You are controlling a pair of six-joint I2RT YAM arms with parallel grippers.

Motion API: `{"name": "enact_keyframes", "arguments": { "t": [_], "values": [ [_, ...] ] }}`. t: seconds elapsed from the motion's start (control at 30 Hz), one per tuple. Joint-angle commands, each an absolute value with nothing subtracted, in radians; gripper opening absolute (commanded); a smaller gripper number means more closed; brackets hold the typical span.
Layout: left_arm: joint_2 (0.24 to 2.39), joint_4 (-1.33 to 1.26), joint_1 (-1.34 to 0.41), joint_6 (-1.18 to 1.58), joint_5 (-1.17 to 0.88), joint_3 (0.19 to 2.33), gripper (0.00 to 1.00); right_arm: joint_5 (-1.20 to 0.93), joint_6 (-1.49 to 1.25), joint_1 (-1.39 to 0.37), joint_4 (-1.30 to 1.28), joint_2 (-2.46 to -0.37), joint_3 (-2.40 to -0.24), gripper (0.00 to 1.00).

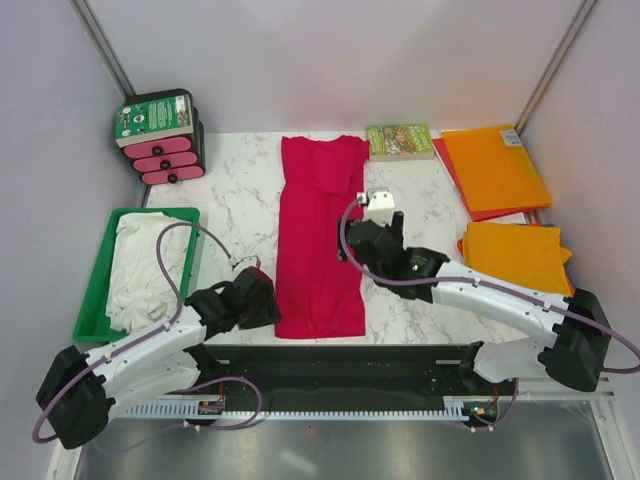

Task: Fold and stack the t-shirts
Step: Grab the bottom of the folded rectangular tshirt with both arms

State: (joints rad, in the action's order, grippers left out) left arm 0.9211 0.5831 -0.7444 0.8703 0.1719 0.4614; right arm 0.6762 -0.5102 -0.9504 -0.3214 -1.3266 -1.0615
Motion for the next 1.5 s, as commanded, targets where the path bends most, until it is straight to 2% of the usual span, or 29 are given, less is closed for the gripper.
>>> {"name": "enact_keyframes", "arguments": {
  "t": [0.0, 0.13, 0.23, 0.7, 0.9, 1.2, 1.27, 1.33, 1.4, 1.47],
  "values": [
    [0.847, 0.627, -0.818, 1.006, 0.212, 0.428, 0.60, 0.804, -0.649, -1.025, -0.431, -1.264, -0.928, 0.96],
    [0.841, 0.614, -0.848, 1.032, 0.219, 0.407, 0.47, 0.828, -0.739, -1.106, -0.456, -1.213, -0.845, 0.95],
    [0.870, 0.594, -0.850, 1.032, 0.219, 0.402, 0.43, 0.850, -0.775, -1.144, -0.480, -1.215, -0.841, 0.94],
    [0.900, 0.572, -0.873, 1.037, 0.178, 0.405, 0.50, 0.850, -0.871, -1.210, -0.515, -1.262, -0.824, 0.94],
    [0.954, 0.572, -0.876, 1.032, 0.144, 0.425, 0.47, 0.841, -0.913, -1.229, -0.549, -1.261, -0.834, 0.94],
    [1.063, 0.589, -0.880, 1.006, 0.107, 0.474, 0.38, 0.867, -0.999, -1.259, -0.649, -1.215, -0.851, 0.93],
    [1.071, 0.595, -0.884, 1.006, 0.101, 0.479, 0.33, 0.865, -1.023, -1.264, -0.663, -1.203, -0.848, 0.93],
    [1.075, 0.600, -0.885, 1.009, 0.098, 0.482, 0.20, 0.864, -1.040, -1.273, -0.673, -1.197, -0.842, 0.93],
    [1.077, 0.604, -0.890, 1.014, 0.100, 0.483, 0.02, 0.862, -1.069, -1.288, -0.684, -1.195, -0.835, 0.93],
    [1.074, 0.604, -0.891, 1.017, 0.101, 0.480, 0.02, 0.859, -1.087, -1.301, -0.689, -1.198, -0.827, 0.93]
  ]
}}
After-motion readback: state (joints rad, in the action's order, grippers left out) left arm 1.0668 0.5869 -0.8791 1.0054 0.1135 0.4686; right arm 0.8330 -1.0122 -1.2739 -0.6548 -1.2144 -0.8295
